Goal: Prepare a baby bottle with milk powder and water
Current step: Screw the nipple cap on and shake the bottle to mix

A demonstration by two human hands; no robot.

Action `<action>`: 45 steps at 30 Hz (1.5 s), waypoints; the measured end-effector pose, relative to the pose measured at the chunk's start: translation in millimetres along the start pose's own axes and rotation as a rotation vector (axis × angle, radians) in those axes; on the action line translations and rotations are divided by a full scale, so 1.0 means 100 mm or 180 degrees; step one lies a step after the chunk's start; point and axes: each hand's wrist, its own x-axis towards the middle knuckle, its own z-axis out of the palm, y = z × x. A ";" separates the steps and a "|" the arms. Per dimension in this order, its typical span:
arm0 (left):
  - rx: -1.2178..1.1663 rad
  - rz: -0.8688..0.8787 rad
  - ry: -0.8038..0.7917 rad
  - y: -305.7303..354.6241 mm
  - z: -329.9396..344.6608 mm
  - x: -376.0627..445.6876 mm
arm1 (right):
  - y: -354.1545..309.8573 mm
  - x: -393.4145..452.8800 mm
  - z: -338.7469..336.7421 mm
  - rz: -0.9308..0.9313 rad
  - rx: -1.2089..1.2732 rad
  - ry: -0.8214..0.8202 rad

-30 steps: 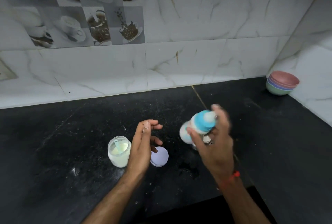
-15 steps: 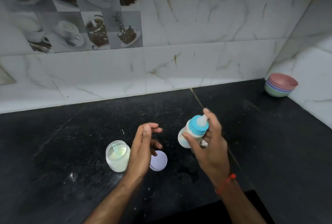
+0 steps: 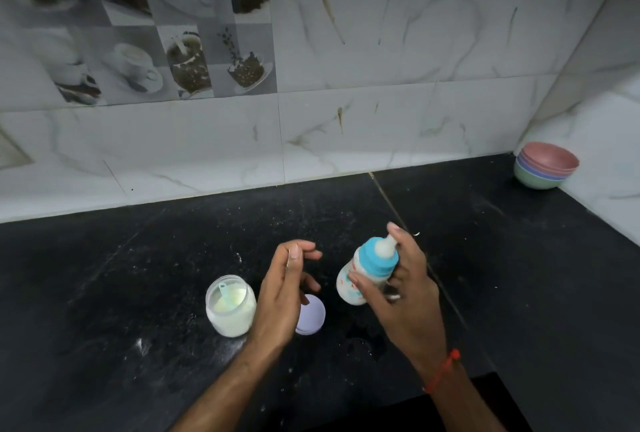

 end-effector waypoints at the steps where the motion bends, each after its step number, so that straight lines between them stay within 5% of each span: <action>1: -0.0004 0.0011 0.0013 0.00 0.00 0.00 | 0.00 0.00 -0.02 0.0070 0.0108 0.0058; 10: -0.0005 -0.0043 0.0037 -0.06 -0.03 -0.04 | -0.30 0.15 -0.11 0.0331 0.0997 0.0459; 15: -0.0007 -0.0173 -0.0109 -0.02 -0.03 -0.05 | -0.18 0.10 -0.05 0.0874 0.1147 0.0155; 20: -0.0434 -0.0730 -0.0904 0.11 0.06 -0.15 | -0.23 0.08 0.03 0.0904 0.1152 0.0069; 30: -0.1194 -0.0977 -0.1036 0.12 0.14 -0.19 | -0.35 0.07 0.00 0.1503 0.1953 -0.0176; 37: -0.1252 -0.1078 -0.1103 0.18 0.12 -0.14 | -0.34 0.12 -0.05 0.1405 0.1613 -0.0601; 40: -0.1155 -0.1526 -0.1110 0.26 0.13 -0.13 | -0.32 0.14 -0.06 0.1309 0.1477 -0.0715; 45: -0.0954 -0.2034 -0.1852 0.30 0.09 -0.12 | -0.31 0.12 -0.09 0.1266 0.1591 -0.1109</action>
